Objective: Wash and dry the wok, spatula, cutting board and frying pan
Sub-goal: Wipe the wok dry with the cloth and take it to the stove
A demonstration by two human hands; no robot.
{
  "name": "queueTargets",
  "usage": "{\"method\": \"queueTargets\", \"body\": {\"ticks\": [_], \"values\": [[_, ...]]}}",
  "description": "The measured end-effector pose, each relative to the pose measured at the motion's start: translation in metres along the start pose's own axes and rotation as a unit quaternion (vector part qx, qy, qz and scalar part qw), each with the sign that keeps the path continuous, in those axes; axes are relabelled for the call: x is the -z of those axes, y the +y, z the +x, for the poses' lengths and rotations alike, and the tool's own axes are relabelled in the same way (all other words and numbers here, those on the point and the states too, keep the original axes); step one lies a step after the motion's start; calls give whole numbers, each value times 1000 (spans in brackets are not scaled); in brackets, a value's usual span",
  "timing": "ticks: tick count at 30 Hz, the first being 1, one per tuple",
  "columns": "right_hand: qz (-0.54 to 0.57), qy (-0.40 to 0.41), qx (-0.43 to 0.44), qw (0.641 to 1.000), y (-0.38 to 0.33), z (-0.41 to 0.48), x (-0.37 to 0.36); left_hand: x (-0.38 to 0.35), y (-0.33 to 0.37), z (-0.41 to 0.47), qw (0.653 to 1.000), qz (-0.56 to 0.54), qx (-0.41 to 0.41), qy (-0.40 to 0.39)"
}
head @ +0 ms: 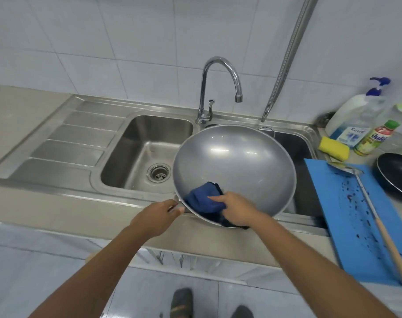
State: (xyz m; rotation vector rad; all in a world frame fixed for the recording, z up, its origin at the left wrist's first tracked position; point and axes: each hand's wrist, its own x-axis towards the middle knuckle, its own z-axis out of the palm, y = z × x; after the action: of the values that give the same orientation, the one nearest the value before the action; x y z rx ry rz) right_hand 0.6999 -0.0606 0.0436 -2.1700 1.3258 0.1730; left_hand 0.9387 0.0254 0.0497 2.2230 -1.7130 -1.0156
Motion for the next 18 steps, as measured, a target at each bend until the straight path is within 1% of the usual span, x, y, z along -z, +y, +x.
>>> {"method": "queueTargets", "body": {"ticks": [1,2,4,5,6,7,8,10,11,12,13,14,15,16,18], "values": [[-72,-8,-20,997,14,-7,11,3,-1,1,1000,18,-6,5],[-155,-7,-49,987,30,-13,21,7,-1,1,999,34,-12,10],[-315,33,-123,940,54,-23,37,15,-1,4,998,54,-25,15],[-360,62,-163,916,60,-25,40,18,1,6,997,62,-33,13],[-376,81,-196,902,60,-25,40,21,2,7,997,71,-41,11],[-363,88,-220,901,57,-24,36,23,4,8,996,79,-47,9],[-326,72,-236,913,50,-20,29,24,4,9,995,88,-49,4],[-184,20,-229,956,28,-8,10,26,4,11,994,102,-48,-8],[-94,-9,-211,973,11,-1,3,27,5,13,993,107,-45,-12],[-1,-24,-190,982,-8,6,-3,29,6,14,992,114,-44,-16],[90,-17,-173,981,-25,9,-4,32,7,16,991,124,-46,-21],[175,-3,-158,972,-37,11,-3,35,7,18,989,136,-49,-26],[236,6,-149,960,-41,13,-2,39,6,19,987,148,-50,-31],[254,0,-128,959,-37,14,0,44,5,21,985,159,-48,-34],[191,-26,-87,977,-11,14,8,55,0,23,983,173,-43,-39]]}}
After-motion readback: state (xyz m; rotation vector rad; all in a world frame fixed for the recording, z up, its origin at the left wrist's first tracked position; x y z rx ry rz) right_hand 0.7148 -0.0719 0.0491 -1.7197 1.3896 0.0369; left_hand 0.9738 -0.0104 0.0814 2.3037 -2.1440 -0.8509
